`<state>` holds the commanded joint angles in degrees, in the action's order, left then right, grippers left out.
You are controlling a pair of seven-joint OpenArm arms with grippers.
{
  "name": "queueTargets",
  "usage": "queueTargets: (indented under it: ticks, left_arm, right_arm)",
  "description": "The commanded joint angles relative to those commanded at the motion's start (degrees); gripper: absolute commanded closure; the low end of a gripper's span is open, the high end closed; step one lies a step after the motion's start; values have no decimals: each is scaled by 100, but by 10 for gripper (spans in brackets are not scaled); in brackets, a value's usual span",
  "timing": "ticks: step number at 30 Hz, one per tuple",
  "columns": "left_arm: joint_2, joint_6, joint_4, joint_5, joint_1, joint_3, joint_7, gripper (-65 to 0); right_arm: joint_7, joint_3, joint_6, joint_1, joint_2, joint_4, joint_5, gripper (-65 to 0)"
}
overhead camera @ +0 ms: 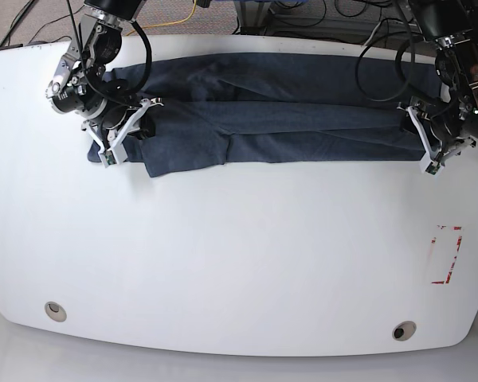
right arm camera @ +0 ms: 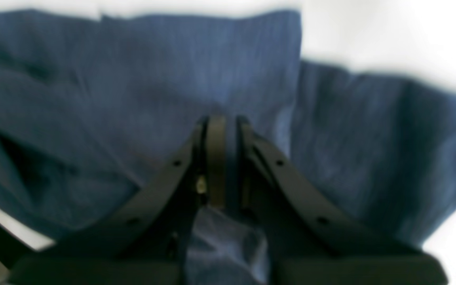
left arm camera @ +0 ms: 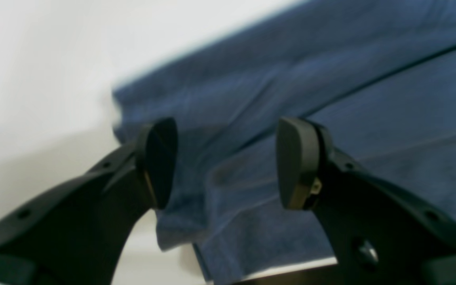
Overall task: Layout the t-shirt on the table in an organized manner, then fold the t-shirt properly
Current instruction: 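Lower the folded hem onto the shirt and release both grippers, then grasp the folded strip's end with the left gripper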
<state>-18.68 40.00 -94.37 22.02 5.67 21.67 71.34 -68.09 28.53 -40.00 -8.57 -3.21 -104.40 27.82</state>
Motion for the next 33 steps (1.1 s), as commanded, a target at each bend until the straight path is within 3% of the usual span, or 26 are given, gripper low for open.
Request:
queueTargets:
  ticks: [6,12,16,26,33]
  left_arm:
    - [-132,0,633,-26,9,-193,-237,-365]
    - [-123,0,914,-35,-62,-255,-536,-365]
    - [-123,0,1222,-35,-422,-624,-642,-365]
    - [-97,0,2101,-18,-1415,-1099,-923,-365]
    - [-97,0,2127,9,-1670,-1073,-888,-367]
  right_arm:
    - [536,-70,0,-202,-176,492,-9,-95]
    - [1187,-202,0,-185,-422,1231,-308,-95]
    - [1574,-202,0,9,-571,1705,-545,-95]
    - [1943,-202,0,844,-1037,2637,-730,-95]
    - [1943,-211,0,1020,-1152,2655,-730,-95]
